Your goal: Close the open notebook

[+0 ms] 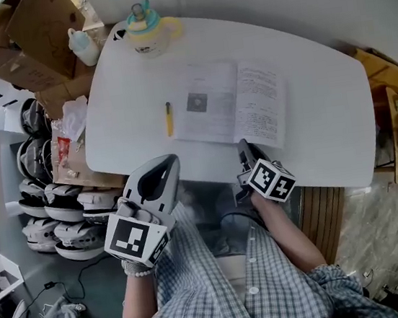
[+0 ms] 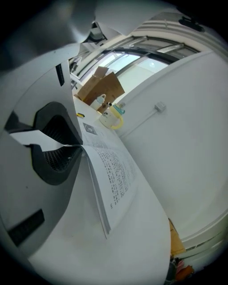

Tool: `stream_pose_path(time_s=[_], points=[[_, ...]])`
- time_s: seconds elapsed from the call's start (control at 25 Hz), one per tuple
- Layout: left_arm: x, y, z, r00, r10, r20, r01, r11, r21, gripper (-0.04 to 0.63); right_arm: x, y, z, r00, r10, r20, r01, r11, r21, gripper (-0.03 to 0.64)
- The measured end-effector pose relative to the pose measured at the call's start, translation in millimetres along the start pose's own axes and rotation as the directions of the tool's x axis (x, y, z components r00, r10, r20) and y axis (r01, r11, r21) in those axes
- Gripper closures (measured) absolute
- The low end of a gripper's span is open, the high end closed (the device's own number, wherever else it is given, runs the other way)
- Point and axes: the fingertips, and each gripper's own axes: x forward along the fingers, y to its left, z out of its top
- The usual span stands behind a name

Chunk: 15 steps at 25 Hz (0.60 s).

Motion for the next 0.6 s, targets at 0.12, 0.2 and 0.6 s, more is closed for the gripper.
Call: stream_pose_path(time_s=[0.12, 0.2, 0.6], points=[[-2.3, 2.0, -2.0, 1.0, 0.004, 0.0, -0.004, 1.0, -0.004, 0.589, 1.7, 4.2, -2.2, 1.0, -0.013, -0.009, 0.012, 0.998, -0.063, 0.591], [-3.6, 3.1, -2.3, 1.0, 0.006, 0.004, -0.006, 1.0, -0.014, 0.589, 2.2, 5.7, -2.3, 0.999, -0.027, -0.018, 0.025, 0.994, -0.107, 0.591], [-8.9, 8.5, -3.6, 1.0, 0.013, 0.006, -0.012, 1.0, -0.025, 0.589, 7.9, 19.0, -7.5, 0.992, -0.111, -0.056, 0.078, 0.908, -0.412, 0.589]])
